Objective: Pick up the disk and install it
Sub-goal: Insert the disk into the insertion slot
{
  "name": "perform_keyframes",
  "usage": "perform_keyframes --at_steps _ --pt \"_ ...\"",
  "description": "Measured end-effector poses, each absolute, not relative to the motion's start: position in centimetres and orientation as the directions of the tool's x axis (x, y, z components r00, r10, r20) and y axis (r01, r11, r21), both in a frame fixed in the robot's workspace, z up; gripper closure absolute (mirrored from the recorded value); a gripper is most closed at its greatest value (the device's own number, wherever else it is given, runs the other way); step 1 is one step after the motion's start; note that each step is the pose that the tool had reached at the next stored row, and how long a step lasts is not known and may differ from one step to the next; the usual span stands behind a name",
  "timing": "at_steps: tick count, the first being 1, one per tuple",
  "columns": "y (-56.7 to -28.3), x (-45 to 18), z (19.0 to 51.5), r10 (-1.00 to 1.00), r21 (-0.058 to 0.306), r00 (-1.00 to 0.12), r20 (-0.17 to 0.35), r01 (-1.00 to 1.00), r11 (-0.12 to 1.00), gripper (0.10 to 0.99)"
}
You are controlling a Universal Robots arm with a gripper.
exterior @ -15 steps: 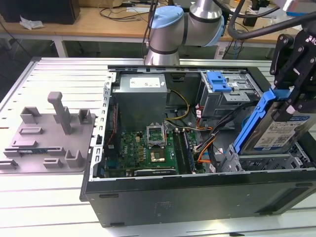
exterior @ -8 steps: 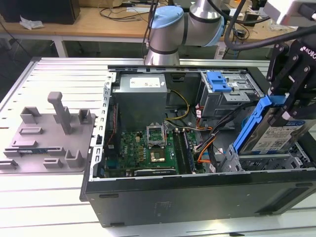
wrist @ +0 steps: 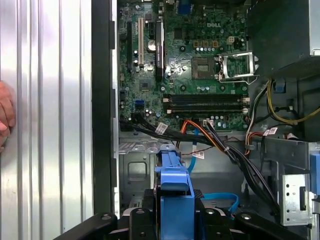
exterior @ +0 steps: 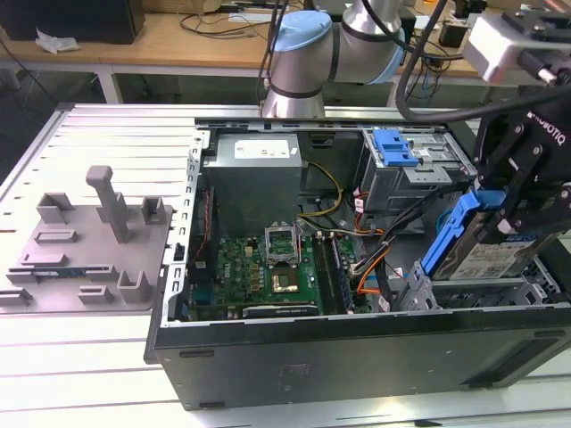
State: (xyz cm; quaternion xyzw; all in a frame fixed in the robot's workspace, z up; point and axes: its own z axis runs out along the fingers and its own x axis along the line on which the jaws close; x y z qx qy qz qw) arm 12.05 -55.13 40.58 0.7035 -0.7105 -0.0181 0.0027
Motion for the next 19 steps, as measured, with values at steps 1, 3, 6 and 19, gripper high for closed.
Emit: perform_keyframes --at_steps 1,3,6,19 --pt "-55.2 12.1 40.3 -1.000 0.029 -0.010 -0.022 -1.000 0.010 0.718" --pt "-55.3 12.1 39.9 -1.000 0.029 -0.010 -0.022 -1.000 0.010 0.718" --pt "-55.5 12.1 39.2 -1.000 0.029 -0.010 -0.022 -1.000 0.010 0.706" --pt "-55.4 12.1 39.2 -1.000 0.029 -0.009 -0.021 -1.000 0.009 0.522"
